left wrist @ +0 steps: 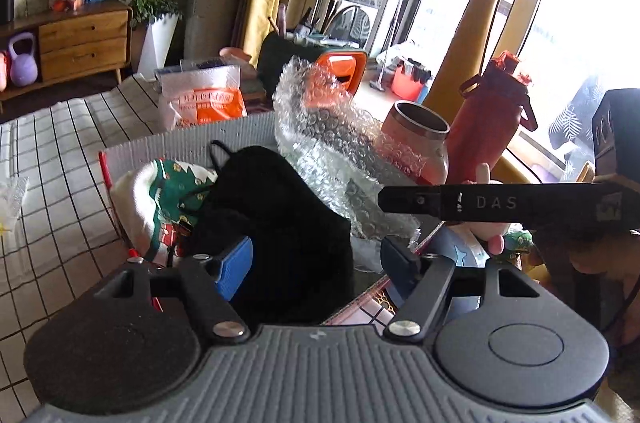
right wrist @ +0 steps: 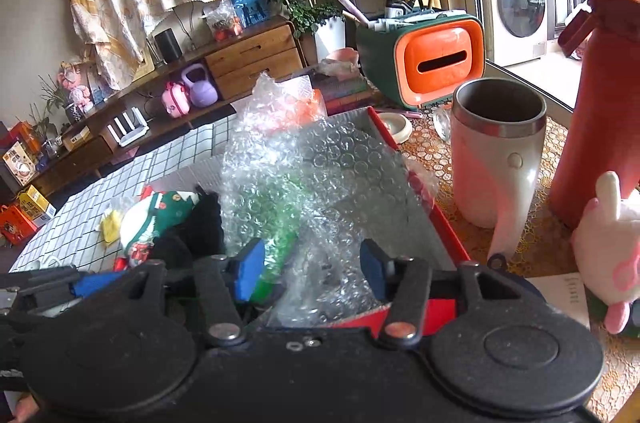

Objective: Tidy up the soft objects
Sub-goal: 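Open right tool to drop the bubble-wrap bag while left tool lowers the mask into the box, then open left tool and withdraw both tools from the red box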

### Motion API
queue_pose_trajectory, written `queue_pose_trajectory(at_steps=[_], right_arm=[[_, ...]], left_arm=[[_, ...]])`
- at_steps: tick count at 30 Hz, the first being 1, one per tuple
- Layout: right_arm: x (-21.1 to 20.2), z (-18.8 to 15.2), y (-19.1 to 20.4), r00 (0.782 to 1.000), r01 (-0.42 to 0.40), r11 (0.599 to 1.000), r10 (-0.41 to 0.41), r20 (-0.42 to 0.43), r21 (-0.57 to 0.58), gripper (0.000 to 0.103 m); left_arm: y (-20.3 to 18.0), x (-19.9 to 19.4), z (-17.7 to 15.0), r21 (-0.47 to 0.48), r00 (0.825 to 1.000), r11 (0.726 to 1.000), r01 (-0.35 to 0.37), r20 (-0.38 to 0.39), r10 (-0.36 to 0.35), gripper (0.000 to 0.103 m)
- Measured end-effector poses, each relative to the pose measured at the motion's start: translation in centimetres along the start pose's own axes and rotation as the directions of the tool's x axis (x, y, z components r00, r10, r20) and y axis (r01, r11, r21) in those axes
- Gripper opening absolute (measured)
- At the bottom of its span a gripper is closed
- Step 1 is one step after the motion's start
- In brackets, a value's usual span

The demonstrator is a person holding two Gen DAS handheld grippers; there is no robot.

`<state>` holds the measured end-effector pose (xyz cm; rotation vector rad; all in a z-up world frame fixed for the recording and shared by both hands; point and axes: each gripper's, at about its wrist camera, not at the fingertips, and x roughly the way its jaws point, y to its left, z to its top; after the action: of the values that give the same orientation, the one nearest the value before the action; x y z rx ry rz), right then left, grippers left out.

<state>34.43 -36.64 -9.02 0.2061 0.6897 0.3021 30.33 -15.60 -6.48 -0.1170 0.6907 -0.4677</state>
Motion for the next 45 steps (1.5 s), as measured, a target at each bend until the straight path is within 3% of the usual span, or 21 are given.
queue_pose_trajectory(at_steps=[8,19,22,24,29,34,39,45], right_arm=[[-2.6,-0.2,2.2,0.999,-0.029,0.997,0.03,0.011,-0.069,0.067],[-5.0,-0.7,7.4,0.993,-0.116,0.98,0.118,0.003,-0.161,0.084],[-5.1,-0.8,9.4,0.988,-0.154,0.97,0.155,-0.01,-0.19,0.088],[-5.1,-1.0,10.8,0.982,-0.187,0.958,0.187,-0.019,-0.216,0.096],[-4.2,-1.3,14.4,0.966,-0.256,0.927,0.252,-0.051,-0.275,0.102],[-2.2,-1.1,17.8,0.957,-0.289,0.905,0.276,-0.086,-0.311,0.102],[0.9,0.1,20.8,0.953,-0.302,0.896,0.277,-0.123,-0.324,0.102],[5.4,2.9,23.6,0.953,-0.298,0.895,0.258,-0.161,-0.331,0.102]], left_arm=[[0.1,-3.0,-0.2,-0.002,0.999,1.0,-0.015,0.03,0.015,0.071],[3.1,-9.1,-1.1,-0.027,0.99,0.992,-0.12,0.067,0.121,0.071],[4.5,-10.9,-1.7,-0.048,0.985,0.987,-0.154,0.076,0.157,0.079],[5.2,-12.1,-2.2,-0.053,0.978,0.981,-0.187,0.086,0.191,0.081],[7.4,-14.5,-4.0,-0.086,0.955,0.958,-0.273,0.093,0.281,0.084],[10.4,-15.7,-5.6,-0.141,0.934,0.932,-0.333,0.087,0.346,0.101],[13.1,-15.1,-5.8,-0.199,0.911,0.905,-0.375,0.098,0.4,0.102],[14.8,-11.9,-4.7,-0.239,0.866,0.86,-0.451,0.114,0.486,0.103]])
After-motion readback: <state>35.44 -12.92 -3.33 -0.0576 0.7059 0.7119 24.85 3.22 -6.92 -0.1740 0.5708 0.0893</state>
